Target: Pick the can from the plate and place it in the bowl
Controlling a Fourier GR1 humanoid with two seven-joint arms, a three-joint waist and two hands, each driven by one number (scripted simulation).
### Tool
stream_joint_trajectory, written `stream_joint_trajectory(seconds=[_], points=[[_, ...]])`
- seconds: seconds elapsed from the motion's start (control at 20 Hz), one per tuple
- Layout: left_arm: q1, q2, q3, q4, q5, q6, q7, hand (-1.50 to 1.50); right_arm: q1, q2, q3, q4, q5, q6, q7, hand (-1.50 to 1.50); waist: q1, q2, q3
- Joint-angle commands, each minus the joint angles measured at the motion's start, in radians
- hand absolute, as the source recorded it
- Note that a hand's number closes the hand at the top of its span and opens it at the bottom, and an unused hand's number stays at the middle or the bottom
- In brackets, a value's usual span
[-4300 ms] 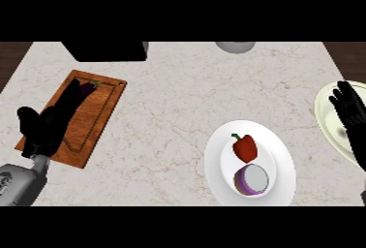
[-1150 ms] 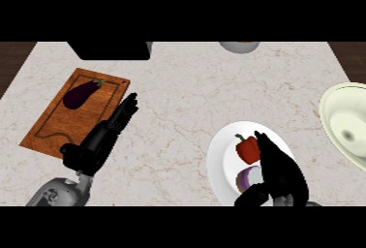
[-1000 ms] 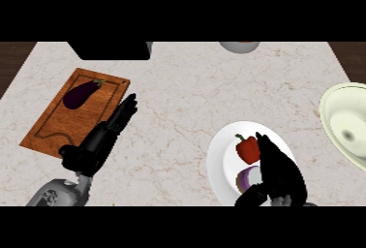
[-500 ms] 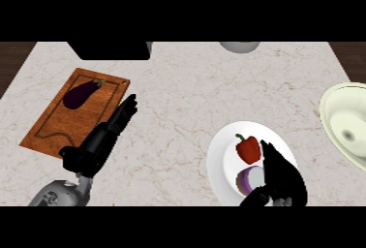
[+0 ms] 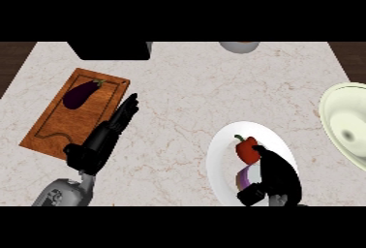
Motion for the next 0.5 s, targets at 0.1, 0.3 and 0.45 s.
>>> stream_joint_trajectory(seconds=[0.1,0.3,0.45], points=[[-0.013,-0.004,0.062,-0.031,0.001,-0.061,0.057,0.00,0.013,0.016,0.026,0.043,0.124,-0.037,0.001,1.50,0.002,0.001,0.002],[0.029,-0.003,0.087,-0.079,-0.020,-0.064,0.058,0.00,-0.008,0.004,-0.018,0.018,0.130,0.024,0.005,1.50,0.003,0.001,0.002],[-0.012,-0.084,0.044,-0.013,-0.082,-0.030,0.065,0.00,-0.156,-0.039,-0.134,0.093,0.055,0.094,-0.108,1.50,0.003,0.003,0.002]])
